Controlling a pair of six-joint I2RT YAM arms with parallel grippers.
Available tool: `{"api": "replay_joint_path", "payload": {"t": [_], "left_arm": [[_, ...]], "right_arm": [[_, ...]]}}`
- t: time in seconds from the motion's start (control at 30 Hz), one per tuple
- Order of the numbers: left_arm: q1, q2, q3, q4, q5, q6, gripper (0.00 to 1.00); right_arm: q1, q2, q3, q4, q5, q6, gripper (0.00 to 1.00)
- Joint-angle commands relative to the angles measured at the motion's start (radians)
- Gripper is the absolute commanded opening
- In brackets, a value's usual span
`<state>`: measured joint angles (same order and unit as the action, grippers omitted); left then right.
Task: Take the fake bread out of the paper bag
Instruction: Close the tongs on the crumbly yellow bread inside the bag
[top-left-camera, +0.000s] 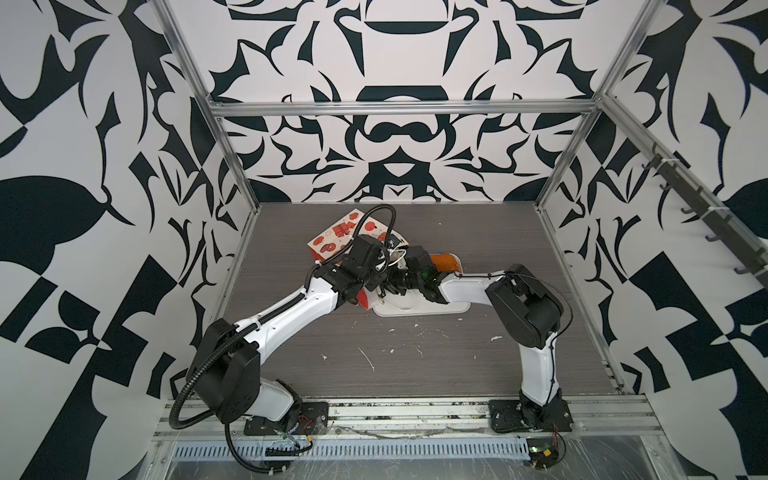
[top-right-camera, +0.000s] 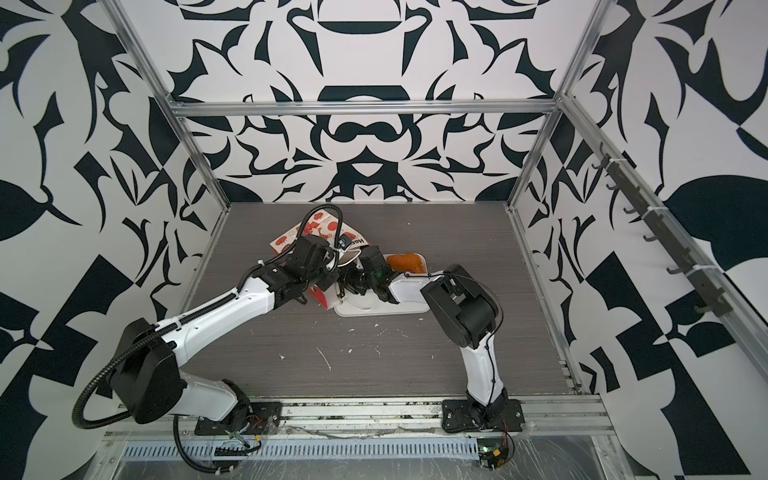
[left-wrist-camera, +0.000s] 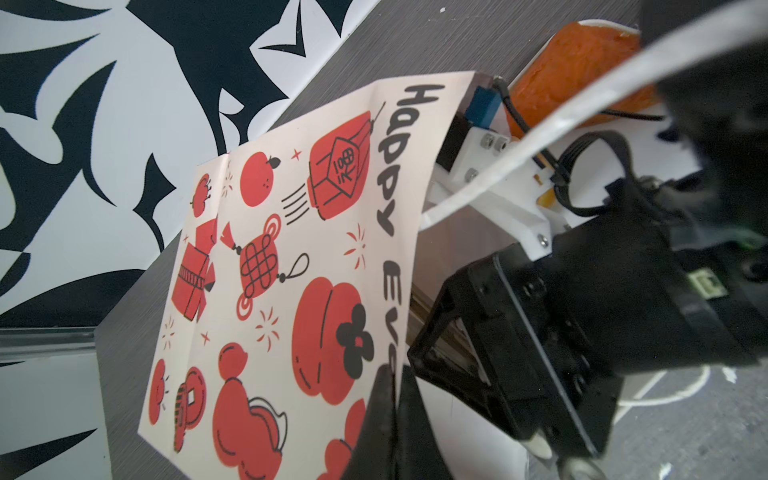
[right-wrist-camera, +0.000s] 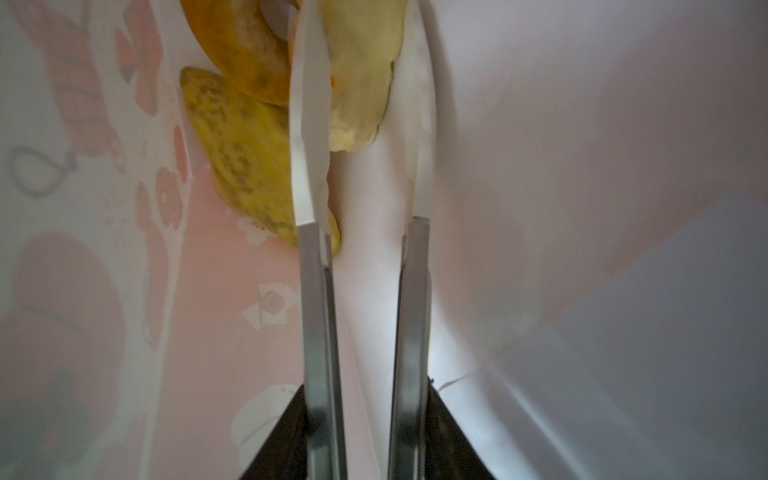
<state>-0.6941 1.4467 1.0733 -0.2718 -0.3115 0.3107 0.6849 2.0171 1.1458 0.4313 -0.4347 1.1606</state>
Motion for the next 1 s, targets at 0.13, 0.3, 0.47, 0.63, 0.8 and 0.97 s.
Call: {"api": "replay_joint_path", "payload": {"t": [0.13, 0.3, 0.47, 0.63, 0.8, 0.97], "left_arm": [[-0.005, -0.025, -0.012, 0.022, 0.036, -0.009, 0.00], [-0.005, -0.021, -0.014, 0.023, 0.039, -0.011, 0.00], [-0.005, -0.026, -0.022, 0.026, 0.037, -0.013, 0.00], [-0.005, -0.037, -0.032, 0.029, 0.031, -0.014, 0.00], [-0.005, -0.043, -0.039, 0.030, 0.025, -0.017, 0.00], [-0.005, -0.046, -0.042, 0.032, 0.017, -0.017, 0.00]], "right_arm": [[-0.010, -0.018, 0.066, 0.060, -0.029, 0.000, 0.42], [-0.012, -0.003, 0.081, 0.060, -0.042, -0.001, 0.41], [-0.019, 0.000, 0.082, 0.064, -0.045, 0.001, 0.38], [-0.028, 0.005, 0.078, 0.080, -0.056, 0.002, 0.34], [-0.030, 0.002, 0.069, 0.096, -0.069, 0.004, 0.29], [-0.031, 0.000, 0.047, 0.123, -0.078, 0.016, 0.21]]}}
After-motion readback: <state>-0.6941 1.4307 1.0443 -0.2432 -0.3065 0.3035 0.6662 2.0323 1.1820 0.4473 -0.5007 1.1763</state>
